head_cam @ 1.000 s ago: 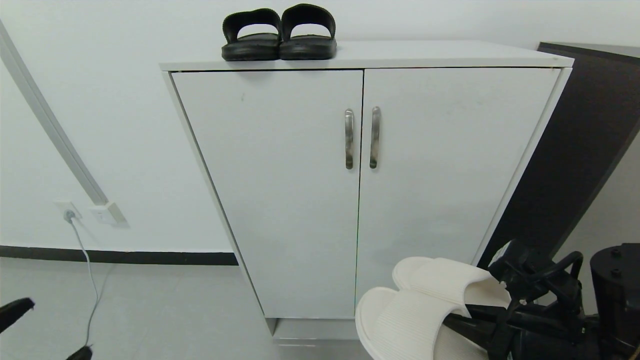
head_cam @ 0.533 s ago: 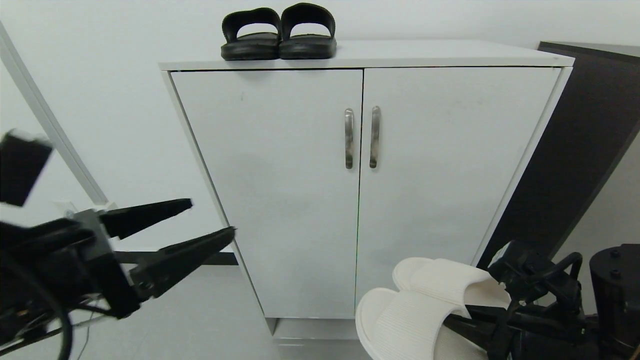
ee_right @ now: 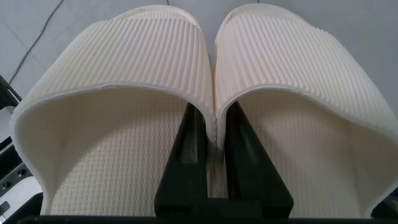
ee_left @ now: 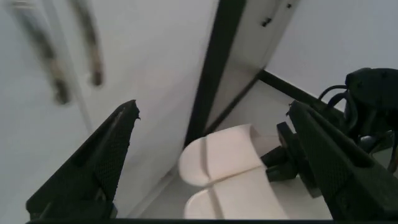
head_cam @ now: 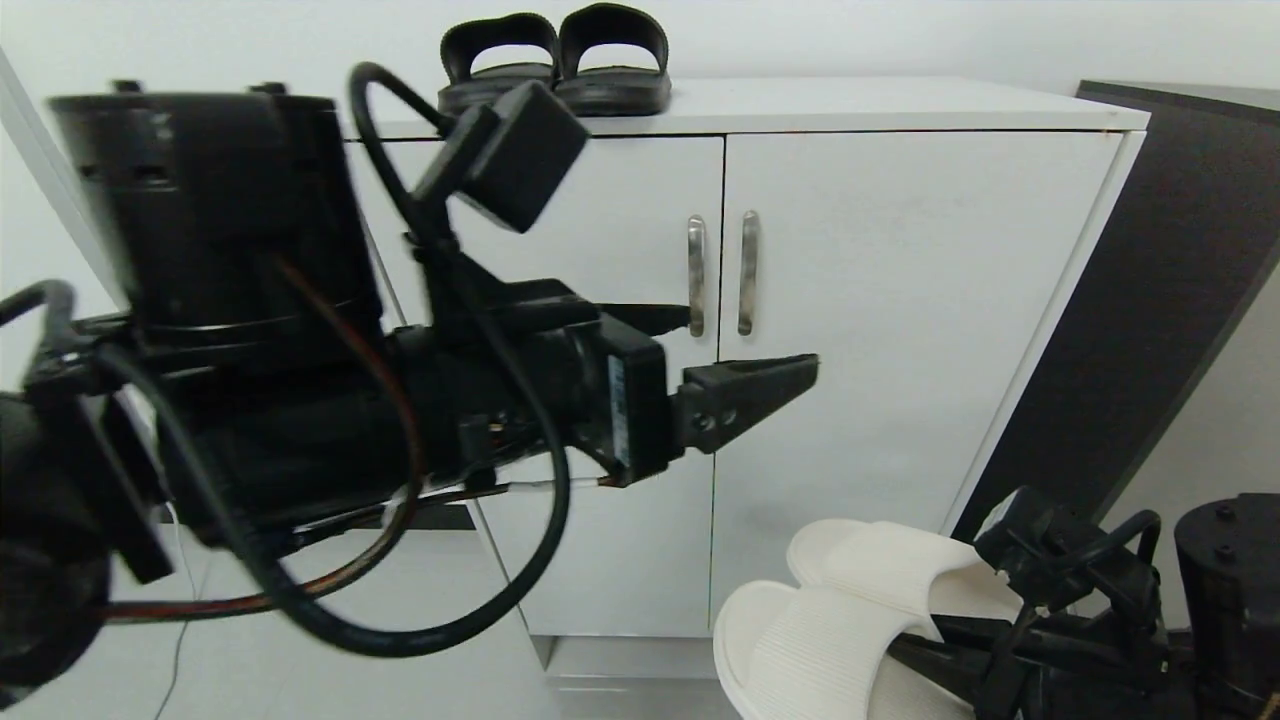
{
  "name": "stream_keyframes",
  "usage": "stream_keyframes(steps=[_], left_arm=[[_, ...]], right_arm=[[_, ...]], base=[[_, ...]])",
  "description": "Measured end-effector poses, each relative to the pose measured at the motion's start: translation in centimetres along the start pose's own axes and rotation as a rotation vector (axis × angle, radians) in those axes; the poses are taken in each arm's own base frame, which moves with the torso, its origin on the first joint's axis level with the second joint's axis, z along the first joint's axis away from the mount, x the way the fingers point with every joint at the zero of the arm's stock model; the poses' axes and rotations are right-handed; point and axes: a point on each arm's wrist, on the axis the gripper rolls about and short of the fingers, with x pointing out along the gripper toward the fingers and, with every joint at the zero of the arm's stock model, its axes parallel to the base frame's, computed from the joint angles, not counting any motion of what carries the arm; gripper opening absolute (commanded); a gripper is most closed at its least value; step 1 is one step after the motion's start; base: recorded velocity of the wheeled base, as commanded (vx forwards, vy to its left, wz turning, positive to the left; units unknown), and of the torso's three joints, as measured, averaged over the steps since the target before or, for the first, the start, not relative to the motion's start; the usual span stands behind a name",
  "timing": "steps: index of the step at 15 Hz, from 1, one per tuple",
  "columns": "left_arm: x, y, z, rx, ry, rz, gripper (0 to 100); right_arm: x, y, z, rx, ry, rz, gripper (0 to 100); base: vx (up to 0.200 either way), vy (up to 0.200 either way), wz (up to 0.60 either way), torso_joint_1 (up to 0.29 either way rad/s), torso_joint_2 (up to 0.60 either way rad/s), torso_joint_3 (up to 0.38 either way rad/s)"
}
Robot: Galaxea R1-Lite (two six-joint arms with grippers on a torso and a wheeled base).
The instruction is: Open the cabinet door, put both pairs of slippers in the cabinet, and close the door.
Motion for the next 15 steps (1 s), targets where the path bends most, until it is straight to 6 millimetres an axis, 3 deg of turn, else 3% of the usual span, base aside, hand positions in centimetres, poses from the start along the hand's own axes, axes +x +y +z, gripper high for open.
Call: stream_keyframes(steps=[3, 6, 15], left_arm=[[3.2, 0.0, 0.5, -0.086, 0.048, -0.136, 100], [5.0, 0.9, 1.9, -0.217, 0.028, -0.195, 100], [6.7, 5.4, 1.7, -0.252, 0.033, -0.047, 100]], right_arm=[[0.1, 0.0, 0.0, 0.000, 0.001, 0.000, 0], [0.1, 0.0, 0.1, -0.001, 0.000, -0.001, 0], [0.1, 0.0, 0.1, -0.001, -0.006, -0.002, 0]], base=[[0.000, 0.000, 0.00, 0.000, 0.00, 0.000], [0.000, 0.000, 0.00, 0.000, 0.00, 0.000], [0.000, 0.000, 0.00, 0.000, 0.00, 0.000]])
